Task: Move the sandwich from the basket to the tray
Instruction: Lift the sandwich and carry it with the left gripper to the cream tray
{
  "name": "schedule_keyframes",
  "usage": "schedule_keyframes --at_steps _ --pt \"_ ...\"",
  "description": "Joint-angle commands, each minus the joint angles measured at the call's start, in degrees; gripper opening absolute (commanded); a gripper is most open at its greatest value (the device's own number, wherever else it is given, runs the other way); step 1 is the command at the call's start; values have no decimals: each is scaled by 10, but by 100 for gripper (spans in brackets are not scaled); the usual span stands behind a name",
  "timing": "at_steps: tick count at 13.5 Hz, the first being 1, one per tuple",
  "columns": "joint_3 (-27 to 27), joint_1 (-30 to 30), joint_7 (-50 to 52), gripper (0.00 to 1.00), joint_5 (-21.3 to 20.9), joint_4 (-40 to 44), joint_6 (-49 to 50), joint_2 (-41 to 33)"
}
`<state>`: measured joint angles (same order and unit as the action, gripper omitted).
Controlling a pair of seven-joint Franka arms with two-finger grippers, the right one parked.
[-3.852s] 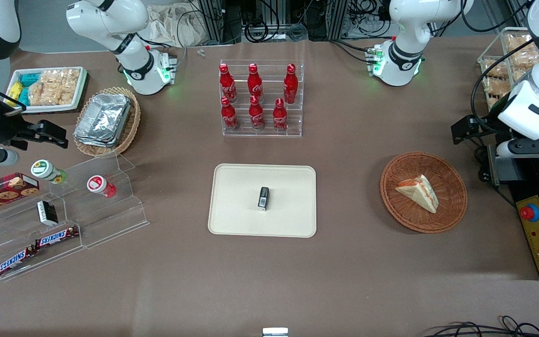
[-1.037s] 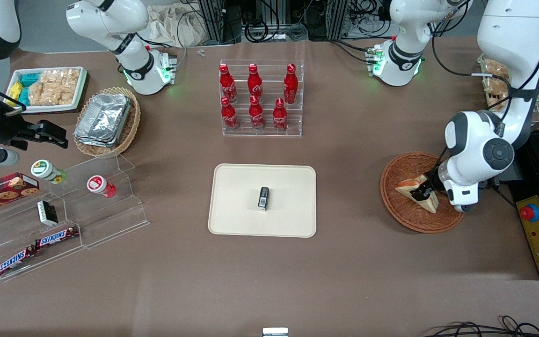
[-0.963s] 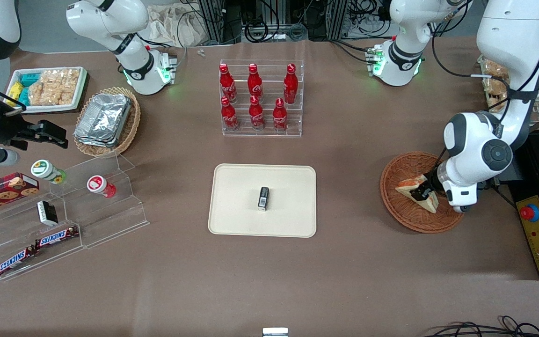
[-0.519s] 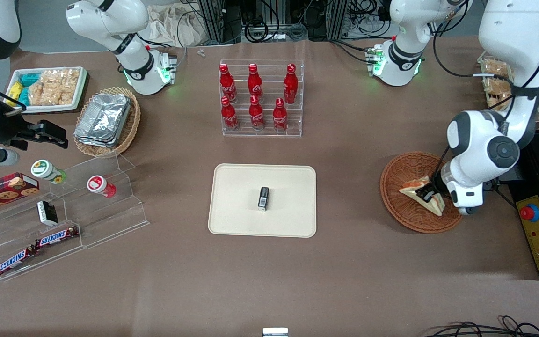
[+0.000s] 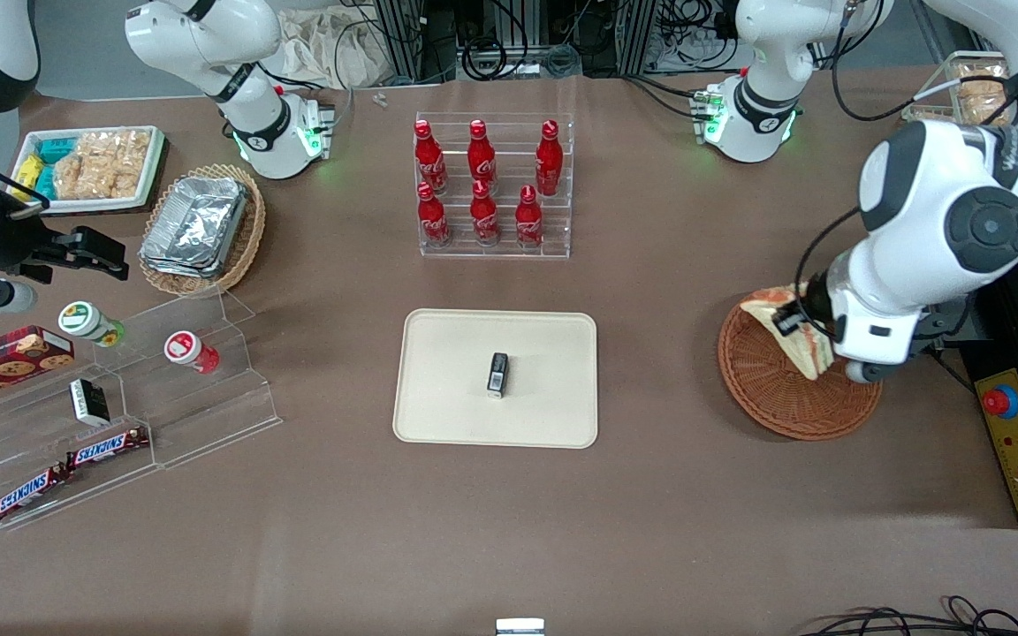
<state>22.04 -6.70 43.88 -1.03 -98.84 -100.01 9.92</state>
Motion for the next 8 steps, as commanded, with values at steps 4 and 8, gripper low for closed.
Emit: schedule_keyframes --at_steps 4,8 --pt "139 6 -64 0 -20 34 -57 71" --pt "140 90 -56 0 -115 34 -162 180"
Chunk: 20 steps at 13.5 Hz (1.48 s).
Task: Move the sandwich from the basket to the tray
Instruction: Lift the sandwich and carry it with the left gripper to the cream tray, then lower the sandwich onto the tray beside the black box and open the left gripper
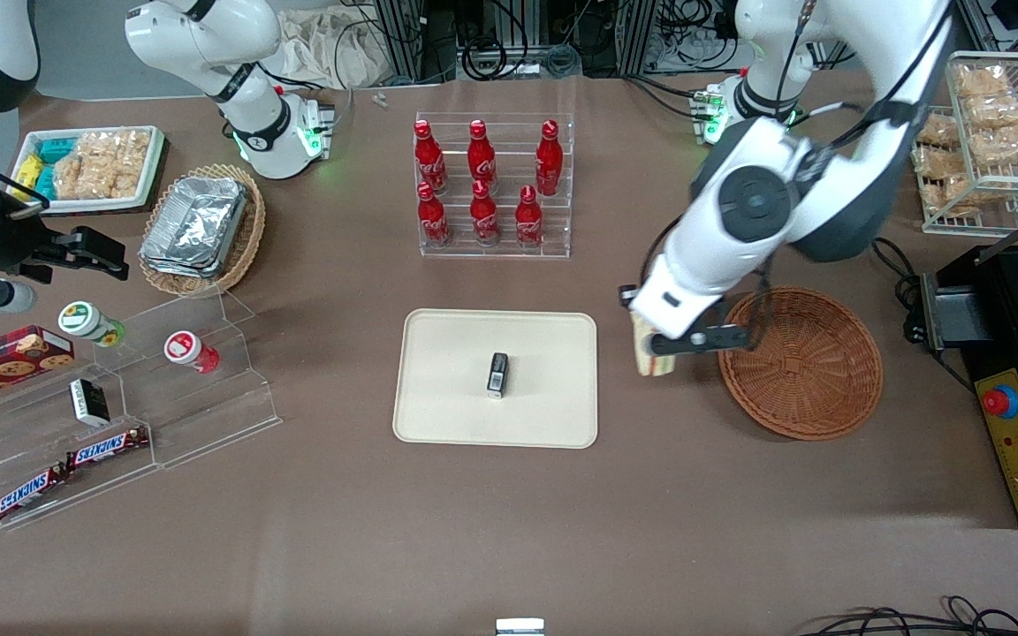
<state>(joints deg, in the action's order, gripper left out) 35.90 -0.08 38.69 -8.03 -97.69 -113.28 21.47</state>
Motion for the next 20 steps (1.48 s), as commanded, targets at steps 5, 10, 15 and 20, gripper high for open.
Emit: schedule_keyframes --at_steps 5,10,15,20 --pt "-1 57 -3 0 -114 22 -148 166" --pt "-30 86 59 43 -173 24 -193 212" --pt "-30 79 93 100 -188 23 -175 156" --pt "-25 38 70 100 -107 84 -38 52"
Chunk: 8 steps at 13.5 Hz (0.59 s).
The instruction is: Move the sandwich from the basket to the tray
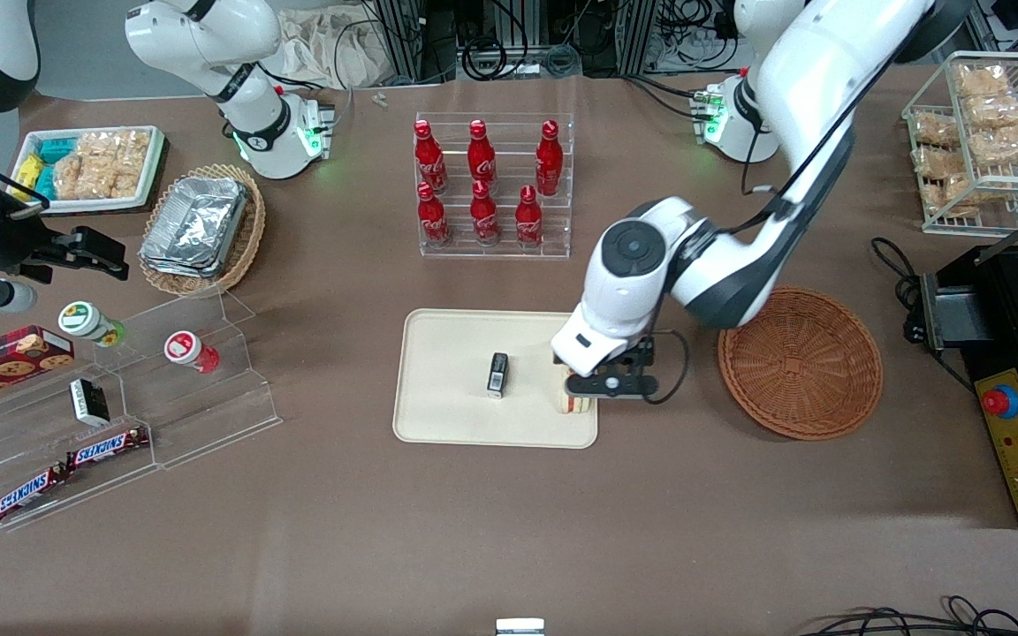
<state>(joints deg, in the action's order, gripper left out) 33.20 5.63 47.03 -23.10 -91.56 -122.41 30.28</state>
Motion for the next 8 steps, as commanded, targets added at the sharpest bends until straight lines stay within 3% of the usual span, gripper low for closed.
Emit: schedule_keyframes --at_steps 1,5,6,8 --pt "-1 -24 -52 100 73 51 100 -43" --pt "-3 -88 -170 100 133 137 280 -78" --pt "-22 -91 -217 100 146 139 311 -104" --pt "-125 -71 -288 100 212 133 345 -164"
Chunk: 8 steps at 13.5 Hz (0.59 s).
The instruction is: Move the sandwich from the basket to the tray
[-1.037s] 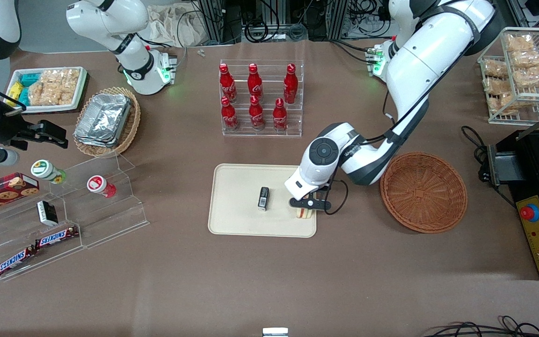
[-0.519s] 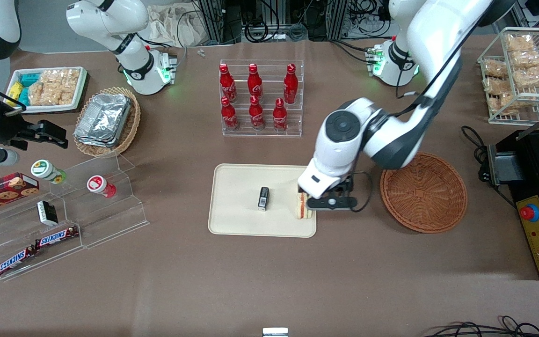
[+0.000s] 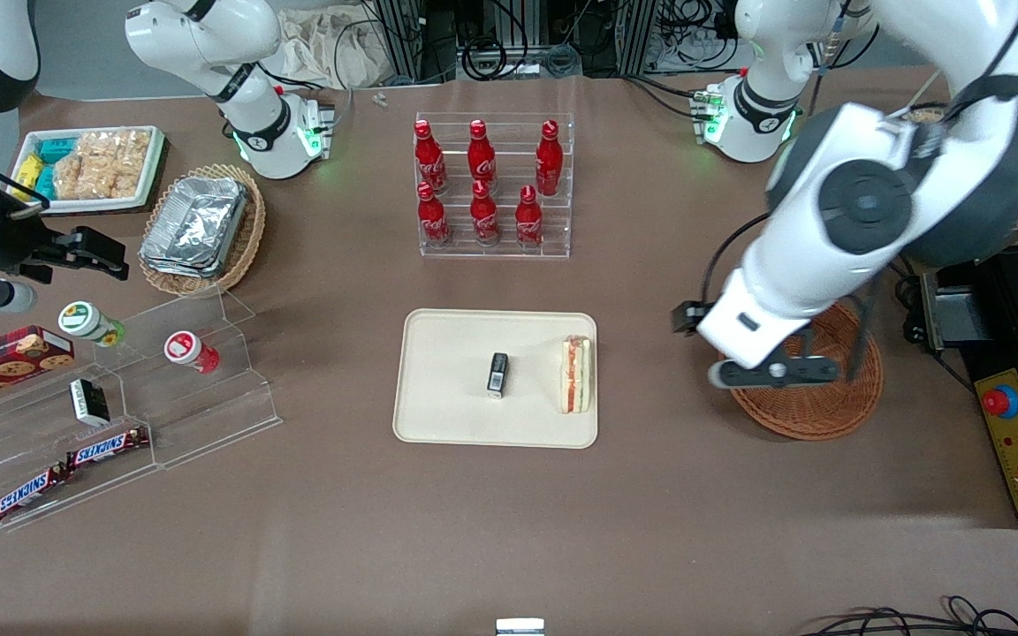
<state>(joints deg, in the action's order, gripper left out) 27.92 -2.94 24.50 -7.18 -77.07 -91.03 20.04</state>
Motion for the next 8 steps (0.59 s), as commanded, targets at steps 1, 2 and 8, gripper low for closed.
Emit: schedule_keyframes --at_steps 1,2,8 --pt "-120 29 -87 100 74 -18 48 -88" --pt "-157 48 -101 100 77 -20 70 -104" --pt "-190 65 -103 100 77 -38 83 -143"
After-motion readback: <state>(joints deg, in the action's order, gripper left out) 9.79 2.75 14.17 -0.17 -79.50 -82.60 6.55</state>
